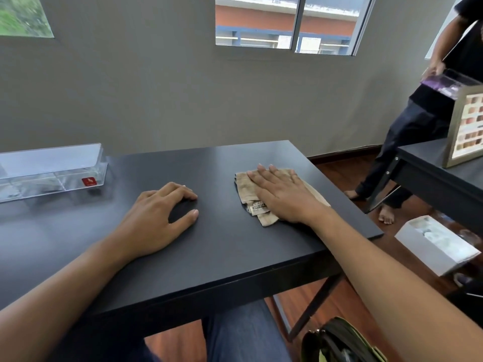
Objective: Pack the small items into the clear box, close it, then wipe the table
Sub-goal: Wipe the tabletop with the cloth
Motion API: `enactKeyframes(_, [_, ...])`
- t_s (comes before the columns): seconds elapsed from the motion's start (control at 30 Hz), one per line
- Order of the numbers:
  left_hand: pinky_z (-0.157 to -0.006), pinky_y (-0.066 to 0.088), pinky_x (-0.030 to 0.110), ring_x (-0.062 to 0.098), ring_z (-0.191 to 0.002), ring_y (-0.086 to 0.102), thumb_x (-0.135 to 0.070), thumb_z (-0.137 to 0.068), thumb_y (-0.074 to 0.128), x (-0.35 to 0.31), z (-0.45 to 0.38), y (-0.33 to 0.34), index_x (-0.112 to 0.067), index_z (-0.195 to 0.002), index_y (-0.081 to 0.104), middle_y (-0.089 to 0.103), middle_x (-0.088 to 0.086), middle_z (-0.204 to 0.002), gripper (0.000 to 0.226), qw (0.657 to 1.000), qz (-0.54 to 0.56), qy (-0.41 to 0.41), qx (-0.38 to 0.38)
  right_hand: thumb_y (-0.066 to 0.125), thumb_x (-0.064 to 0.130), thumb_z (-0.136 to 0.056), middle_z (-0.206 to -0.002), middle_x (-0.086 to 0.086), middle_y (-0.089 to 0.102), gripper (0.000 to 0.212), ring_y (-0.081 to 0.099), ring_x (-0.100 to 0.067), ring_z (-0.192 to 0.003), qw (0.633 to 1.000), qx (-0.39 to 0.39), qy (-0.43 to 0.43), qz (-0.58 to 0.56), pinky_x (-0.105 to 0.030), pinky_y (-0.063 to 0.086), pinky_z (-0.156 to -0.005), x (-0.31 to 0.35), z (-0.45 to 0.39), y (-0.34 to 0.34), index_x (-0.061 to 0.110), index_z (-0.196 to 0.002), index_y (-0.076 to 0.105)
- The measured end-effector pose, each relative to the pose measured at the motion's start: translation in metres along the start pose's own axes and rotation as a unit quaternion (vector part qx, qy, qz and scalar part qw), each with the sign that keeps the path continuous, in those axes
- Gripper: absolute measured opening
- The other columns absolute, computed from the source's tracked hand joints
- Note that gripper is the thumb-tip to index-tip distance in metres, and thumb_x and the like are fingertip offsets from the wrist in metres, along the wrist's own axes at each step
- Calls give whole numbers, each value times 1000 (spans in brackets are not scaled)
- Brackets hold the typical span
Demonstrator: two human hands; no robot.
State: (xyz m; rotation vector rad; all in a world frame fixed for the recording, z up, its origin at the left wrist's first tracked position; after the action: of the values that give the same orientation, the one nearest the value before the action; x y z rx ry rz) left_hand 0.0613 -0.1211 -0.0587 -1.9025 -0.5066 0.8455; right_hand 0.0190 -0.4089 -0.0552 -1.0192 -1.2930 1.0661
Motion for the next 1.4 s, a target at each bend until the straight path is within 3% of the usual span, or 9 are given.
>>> enactKeyframes(0.27, [-114, 36, 36, 6, -137, 51, -64, -95, 43, -1, 1, -1, -40, -132, 57, 54, -23, -140, 46, 1000, -10, 1, 7, 11, 53, -101, -168, 25, -6, 57, -13, 3, -154, 999, 4, -38, 9, -43, -11, -127, -8, 45, 2, 55, -157, 3])
enactKeyframes(0.7, [-118, 37, 40, 4, -142, 46, -65, -95, 39, 0, 5, -3, -37, -135, 58, 55, -19, -144, 53, 1000, -3, 4, 12, 2, 62, -86, -168, 27, -3, 71, -11, 5, -153, 1000, -4, 0, 18, -38, -14, -126, -28, 55, -2, 54, -157, 4])
enactKeyframes(1.03, [-118, 39, 39, 5, -141, 48, -63, -95, 40, -1, 9, -5, -33, -139, 60, 55, -18, -147, 56, 1000, 8, 0, 19, 2, 63, -83, -168, 27, -2, 74, -9, 5, -154, 1000, -1, 5, 6, -41, -11, -127, -26, 54, -3, 55, -157, 6])
enactKeyframes(1.17, [-115, 42, 37, 7, -134, 55, -61, -94, 42, 2, 12, -9, -35, -136, 62, 55, -19, -144, 53, 999, 21, -16, 20, 5, 61, -81, -170, 21, 3, 80, -6, -1, -156, 1000, 19, 20, -15, -47, -11, -126, -18, 53, -7, 47, -159, 15])
enactKeyframes(1.3, [-113, 43, 33, 7, -128, 58, -56, -95, 46, 5, 17, -15, -34, -134, 64, 56, -21, -141, 49, 999, 25, -28, 14, 24, 42, -100, -169, 11, 20, 55, 8, -12, -158, 996, -14, 65, -62, -54, -10, -125, -5, 43, -14, 40, -155, 33])
enactKeyframes(1.4, [-114, 43, 34, 7, -129, 58, -54, -94, 48, 14, 22, -18, -32, -136, 63, 56, -22, -142, 50, 999, 33, -39, 9, 29, 42, -102, -168, 5, 24, 54, 14, -19, -157, 996, -45, 63, -42, -57, -8, -124, 19, 27, -15, 35, -154, 35])
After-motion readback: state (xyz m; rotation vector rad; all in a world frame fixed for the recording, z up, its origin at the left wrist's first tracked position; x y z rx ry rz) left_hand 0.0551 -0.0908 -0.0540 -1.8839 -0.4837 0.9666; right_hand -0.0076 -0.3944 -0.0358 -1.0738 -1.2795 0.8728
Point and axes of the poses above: each hand's wrist, its own z-axis away from the middle knuckle, its own y-axis out of the palm, x = y × z, the point moved 5 cm from there along -z, towards the middle knuckle
